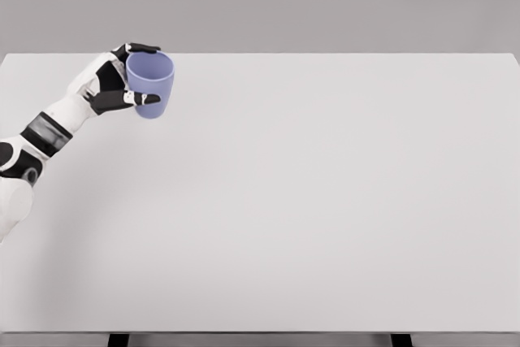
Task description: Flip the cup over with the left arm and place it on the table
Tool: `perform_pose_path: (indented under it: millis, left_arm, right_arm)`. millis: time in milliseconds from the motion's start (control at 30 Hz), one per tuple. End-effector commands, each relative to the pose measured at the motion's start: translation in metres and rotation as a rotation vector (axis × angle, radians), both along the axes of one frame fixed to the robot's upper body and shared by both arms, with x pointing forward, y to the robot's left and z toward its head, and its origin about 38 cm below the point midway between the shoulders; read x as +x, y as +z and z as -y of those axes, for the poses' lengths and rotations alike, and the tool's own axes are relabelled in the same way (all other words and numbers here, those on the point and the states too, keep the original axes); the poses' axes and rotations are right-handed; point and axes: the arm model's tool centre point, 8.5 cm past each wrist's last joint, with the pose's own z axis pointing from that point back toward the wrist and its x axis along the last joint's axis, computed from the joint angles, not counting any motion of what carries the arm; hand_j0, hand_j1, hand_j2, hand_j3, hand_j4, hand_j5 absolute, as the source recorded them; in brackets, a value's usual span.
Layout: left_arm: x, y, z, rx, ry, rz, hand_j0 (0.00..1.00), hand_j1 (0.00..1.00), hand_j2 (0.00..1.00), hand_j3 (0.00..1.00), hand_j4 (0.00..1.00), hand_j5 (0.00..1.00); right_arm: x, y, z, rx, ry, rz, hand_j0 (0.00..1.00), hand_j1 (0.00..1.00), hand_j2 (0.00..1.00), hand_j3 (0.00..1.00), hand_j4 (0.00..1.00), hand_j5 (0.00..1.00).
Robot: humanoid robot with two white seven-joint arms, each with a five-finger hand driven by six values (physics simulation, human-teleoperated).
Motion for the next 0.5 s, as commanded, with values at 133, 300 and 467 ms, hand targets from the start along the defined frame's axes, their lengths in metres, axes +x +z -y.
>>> perform_pose_path:
  millis: [133, 300, 467]
  left_arm:
    - [0.006, -0.012, 0.028, 0.001, 0.008, 0.058, 0.60, 0.60, 0.60, 0.60, 0.60, 0.60]
    - [0.004, -0.016, 0.039, 0.018, -0.012, 0.080, 0.63, 0.63, 0.63, 0.63, 0.63, 0.63]
    - [0.000, -0.026, 0.042, 0.013, -0.013, 0.051, 0.64, 0.64, 0.64, 0.64, 0.64, 0.64]
  right_arm:
    - [0.000, 0.000, 0.000, 0.000, 0.001, 0.000, 1.00, 1.00, 1.00, 1.00, 1.00, 1.00]
    - [0.000, 0.000, 0.000, 0.000, -0.001, 0.000, 1.00, 1.00, 1.00, 1.00, 1.00, 1.00]
    - [0.000, 0.000, 0.000, 0.000, -0.001, 0.000, 1.00, 1.00, 1.00, 1.00, 1.00, 1.00]
